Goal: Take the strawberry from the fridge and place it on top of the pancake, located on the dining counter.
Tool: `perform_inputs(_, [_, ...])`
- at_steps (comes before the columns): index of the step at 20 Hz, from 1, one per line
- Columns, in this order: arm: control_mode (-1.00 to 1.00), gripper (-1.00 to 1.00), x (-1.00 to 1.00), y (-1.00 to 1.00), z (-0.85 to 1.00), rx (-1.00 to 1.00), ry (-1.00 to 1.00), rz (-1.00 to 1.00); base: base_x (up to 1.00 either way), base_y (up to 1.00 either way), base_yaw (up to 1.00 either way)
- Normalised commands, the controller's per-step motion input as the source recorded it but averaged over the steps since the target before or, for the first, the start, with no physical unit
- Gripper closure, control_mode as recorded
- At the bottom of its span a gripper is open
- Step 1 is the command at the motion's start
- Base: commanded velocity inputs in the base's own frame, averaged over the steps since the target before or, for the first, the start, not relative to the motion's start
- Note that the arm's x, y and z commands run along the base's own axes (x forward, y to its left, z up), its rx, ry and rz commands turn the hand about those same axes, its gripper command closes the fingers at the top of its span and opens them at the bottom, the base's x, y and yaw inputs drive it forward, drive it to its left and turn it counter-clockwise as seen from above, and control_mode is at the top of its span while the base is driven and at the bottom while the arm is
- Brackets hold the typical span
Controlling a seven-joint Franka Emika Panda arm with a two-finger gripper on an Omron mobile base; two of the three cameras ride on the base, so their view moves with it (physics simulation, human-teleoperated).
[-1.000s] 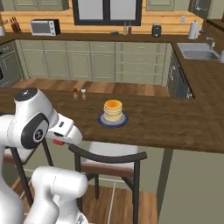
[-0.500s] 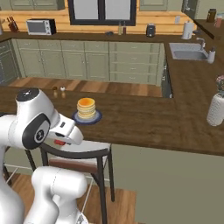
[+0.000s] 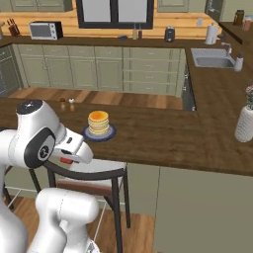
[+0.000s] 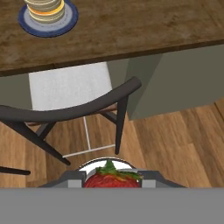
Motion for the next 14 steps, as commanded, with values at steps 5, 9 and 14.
perform_inputs(5, [1.00, 1.00, 0.00, 0.00, 0.00, 0.00, 0.00, 0.00, 0.51, 0.74, 0.00])
perform_inputs(9, [1.00, 1.00, 0.00, 0.00, 0.00, 0.00, 0.00, 0.00, 0.38, 0.43, 0.01])
perform_inputs(14, [-1.00, 1.00, 0.16, 0.01, 0.02, 0.00, -0.01, 0.05, 0.48, 0.08, 0.13])
